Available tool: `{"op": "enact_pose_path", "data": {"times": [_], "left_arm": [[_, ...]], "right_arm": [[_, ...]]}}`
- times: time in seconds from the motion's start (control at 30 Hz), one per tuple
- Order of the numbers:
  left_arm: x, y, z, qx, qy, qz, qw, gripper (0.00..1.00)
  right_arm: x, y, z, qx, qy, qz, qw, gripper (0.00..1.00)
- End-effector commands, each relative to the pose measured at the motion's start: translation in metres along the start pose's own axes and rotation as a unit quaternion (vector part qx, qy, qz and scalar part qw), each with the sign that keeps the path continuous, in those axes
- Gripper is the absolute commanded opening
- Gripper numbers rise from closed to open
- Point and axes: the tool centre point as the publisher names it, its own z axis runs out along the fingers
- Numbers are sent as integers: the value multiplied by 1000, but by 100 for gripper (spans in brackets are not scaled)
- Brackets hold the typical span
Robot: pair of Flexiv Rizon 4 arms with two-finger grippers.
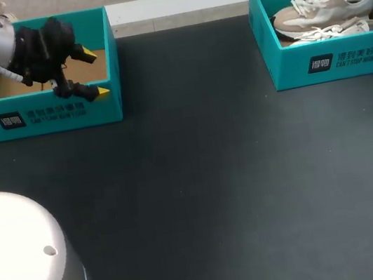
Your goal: Take the shoe out of the shoebox, open the shoe tongue, remove and reinsert the insole, then place the shoe into the shoebox
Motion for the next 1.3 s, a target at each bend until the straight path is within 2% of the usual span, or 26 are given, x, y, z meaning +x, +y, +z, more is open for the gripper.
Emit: {"op": "enact_pose_path", "data": {"times": [0.03, 0.1, 0.13, 0.17, 0.2, 0.3, 0.37, 0.4, 0.9, 0.93, 0.97, 1.0, 1.1, 1.3], "left_arm": [[2, -5, -6, -110, -133, -272, 947, 100], [-3, -4, -9, -111, -156, -325, 926, 100], [-6, -1, -10, -120, -168, -363, 909, 100], [-8, 0, -12, -118, -177, -368, 905, 100], [-10, 3, -13, -118, -184, -406, 887, 100], [-16, 11, -14, -130, -207, -449, 859, 100], [-19, 16, -13, -154, -234, -463, 841, 100], [-19, 16, -13, -154, -234, -463, 841, 100], [-19, 16, -13, -154, -234, -463, 841, 100], [-18, 18, -15, -167, -231, -472, 834, 100], [-17, 20, -20, -160, -219, -487, 830, 100], [-18, 21, -24, -173, -216, -501, 820, 100], [-22, 26, -39, -177, -206, -532, 802, 100], [-35, 35, -49, -181, -191, -557, 788, 100]], "right_arm": [[14, -26, -9, -8, 3, 2, 1000, 100], [20, -41, -13, -7, 0, 5, 1000, 100], [24, -48, -15, -6, 6, 9, 1000, 100], [28, -55, -17, -7, 7, 13, 1000, 100], [31, -62, -18, -5, 10, 16, 1000, 100], [37, -82, -24, -4, 19, 25, 999, 100], [43, -92, -28, 1, 22, 24, 999, 100], [45, -96, -30, 5, 23, 19, 1000, 100], [45, -96, -30, 5, 23, 19, 1000, 100], [45, -96, -30, 5, 23, 19, 1000, 100], [47, -97, -29, 9, 27, 16, 999, 100], [50, -99, -30, 8, 27, 16, 999, 100], [57, -110, -31, 13, 37, 15, 999, 100], [66, -138, -21, 46, 51, 21, 997, 100]]}}
